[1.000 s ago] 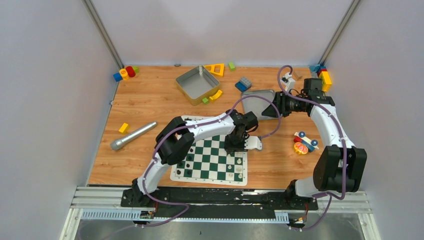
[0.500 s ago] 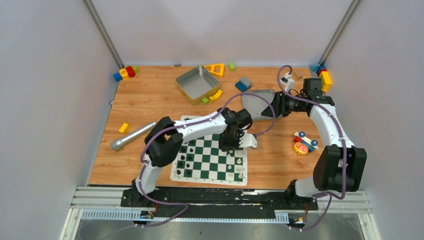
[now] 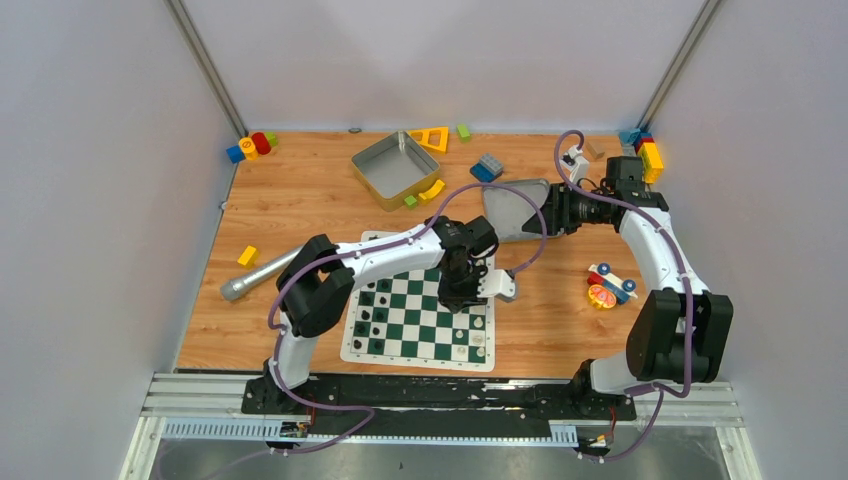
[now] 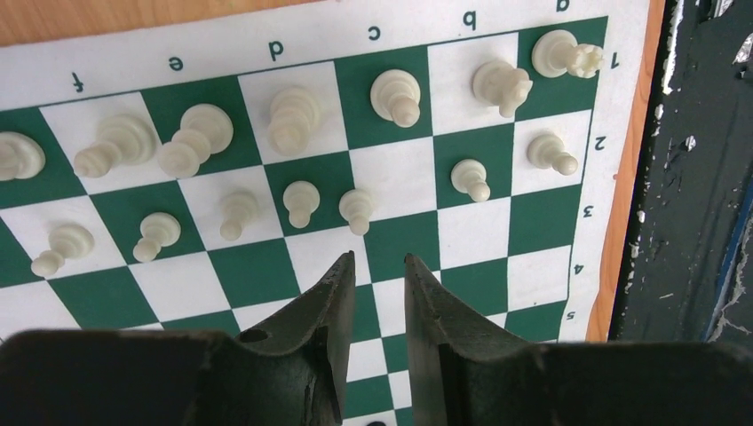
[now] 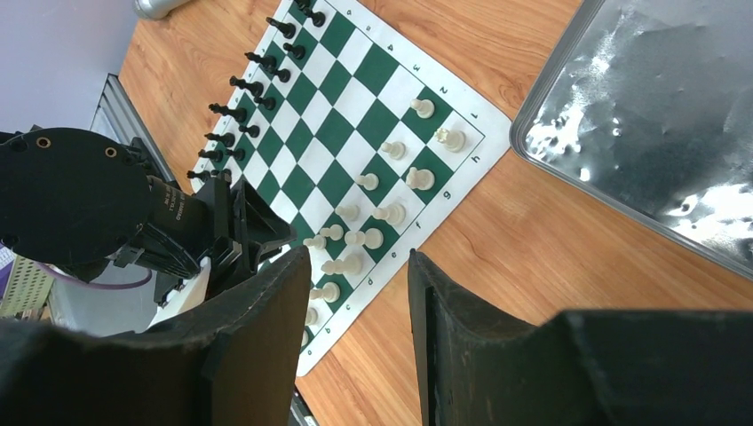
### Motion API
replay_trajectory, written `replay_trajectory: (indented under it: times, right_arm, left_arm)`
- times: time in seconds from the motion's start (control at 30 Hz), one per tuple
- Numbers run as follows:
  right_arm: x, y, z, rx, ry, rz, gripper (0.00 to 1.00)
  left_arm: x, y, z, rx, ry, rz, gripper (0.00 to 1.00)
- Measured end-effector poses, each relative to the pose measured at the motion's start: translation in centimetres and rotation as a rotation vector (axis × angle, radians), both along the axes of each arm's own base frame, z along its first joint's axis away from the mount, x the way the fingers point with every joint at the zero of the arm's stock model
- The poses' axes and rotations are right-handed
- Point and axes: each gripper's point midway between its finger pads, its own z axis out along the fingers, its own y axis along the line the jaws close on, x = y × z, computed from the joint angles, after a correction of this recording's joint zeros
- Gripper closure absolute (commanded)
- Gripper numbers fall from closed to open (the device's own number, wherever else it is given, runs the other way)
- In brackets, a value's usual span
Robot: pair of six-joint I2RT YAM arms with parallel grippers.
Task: Set up the chess pieces on the board
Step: Adjust the chess piece on the chessboard.
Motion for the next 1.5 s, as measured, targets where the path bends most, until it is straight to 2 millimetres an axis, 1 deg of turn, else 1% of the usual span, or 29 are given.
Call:
replay_trajectory:
  times: [0.23, 0.5, 1.23, 1.5]
  right_arm:
    - [0.0, 0.0, 0.0, 0.002, 0.001, 0.001, 0.55]
    - [-0.1, 0.1, 0.0, 0.009, 0.006, 0.007, 0.55]
    - [-0.3, 0.2, 0.0, 0.015, 0.011, 0.012, 0.55]
    - [-0.4, 0.2, 0.0, 0.015, 0.013, 0.013, 0.55]
  left_arm:
    - [0.1, -0.5, -0.1, -0.027, -0.005, -0.029, 0.65]
    - [0.2, -0.6, -1.0, -0.016, 0.000, -0.036, 0.65]
    - [0.3, -0.8, -2.3, -0.003, 0.008, -0.040, 0.65]
    - [0.2, -0.7, -2.7, 0.005, 0.019, -0.040, 0.81]
